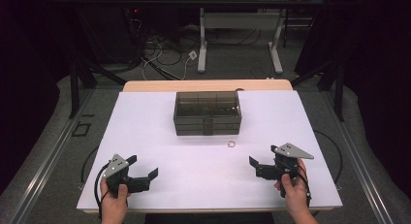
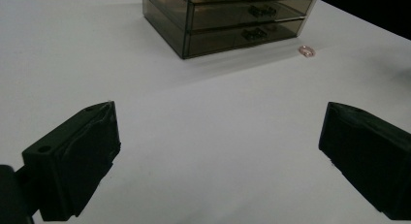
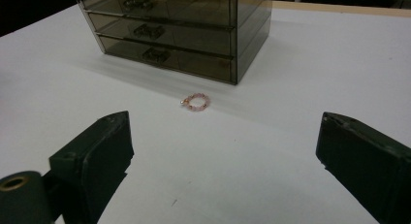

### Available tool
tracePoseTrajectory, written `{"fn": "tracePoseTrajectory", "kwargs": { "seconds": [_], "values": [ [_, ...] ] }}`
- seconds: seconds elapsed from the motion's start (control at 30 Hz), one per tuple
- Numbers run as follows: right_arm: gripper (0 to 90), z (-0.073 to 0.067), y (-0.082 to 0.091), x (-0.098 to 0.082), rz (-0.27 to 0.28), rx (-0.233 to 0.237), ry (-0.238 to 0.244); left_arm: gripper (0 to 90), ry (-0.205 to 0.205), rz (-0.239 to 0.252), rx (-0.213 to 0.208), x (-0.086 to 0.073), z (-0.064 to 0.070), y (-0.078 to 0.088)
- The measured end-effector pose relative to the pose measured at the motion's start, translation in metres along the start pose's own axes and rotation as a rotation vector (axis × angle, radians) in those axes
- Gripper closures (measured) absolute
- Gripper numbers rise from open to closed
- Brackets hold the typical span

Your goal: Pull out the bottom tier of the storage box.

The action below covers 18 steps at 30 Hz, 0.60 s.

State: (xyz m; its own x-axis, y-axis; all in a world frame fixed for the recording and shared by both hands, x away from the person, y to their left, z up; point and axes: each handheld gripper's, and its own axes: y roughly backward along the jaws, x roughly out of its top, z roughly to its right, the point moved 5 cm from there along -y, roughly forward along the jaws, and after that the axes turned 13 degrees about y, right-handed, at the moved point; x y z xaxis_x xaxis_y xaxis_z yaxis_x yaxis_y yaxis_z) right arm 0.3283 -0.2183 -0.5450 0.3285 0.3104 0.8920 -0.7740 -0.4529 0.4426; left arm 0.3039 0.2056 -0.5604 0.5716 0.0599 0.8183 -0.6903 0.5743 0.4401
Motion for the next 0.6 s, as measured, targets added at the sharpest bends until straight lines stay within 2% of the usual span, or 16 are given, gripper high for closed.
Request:
{"fn": "tracePoseTrajectory", "kwargs": {
  "seconds": [0.13,0.27,0.3,0.43,0.6],
  "values": [
    [7.4,-0.0038,-0.0003,0.0000,0.013,0.006,0.010,1.3,0.003,-0.013,-0.007,-0.0024,0.0021,-0.0016],
    [9.0,-0.0047,-0.0016,0.0003,0.008,-0.014,0.009,1.3,0.001,-0.015,-0.001,-0.0028,0.0028,-0.0019],
    [9.0,-0.0050,-0.0018,-0.0008,-0.017,-0.006,0.009,1.3,0.002,-0.020,0.004,-0.0030,0.0033,-0.0020],
    [9.1,-0.0055,-0.0050,-0.0011,-0.008,-0.015,0.003,0.6,0.013,-0.013,-0.001,-0.0031,0.0053,-0.0016],
    [10.5,-0.0071,-0.0063,-0.0017,-0.032,-0.010,0.008,0.2,0.017,-0.005,-0.006,-0.0029,0.0074,0.0001]
  ]
}}
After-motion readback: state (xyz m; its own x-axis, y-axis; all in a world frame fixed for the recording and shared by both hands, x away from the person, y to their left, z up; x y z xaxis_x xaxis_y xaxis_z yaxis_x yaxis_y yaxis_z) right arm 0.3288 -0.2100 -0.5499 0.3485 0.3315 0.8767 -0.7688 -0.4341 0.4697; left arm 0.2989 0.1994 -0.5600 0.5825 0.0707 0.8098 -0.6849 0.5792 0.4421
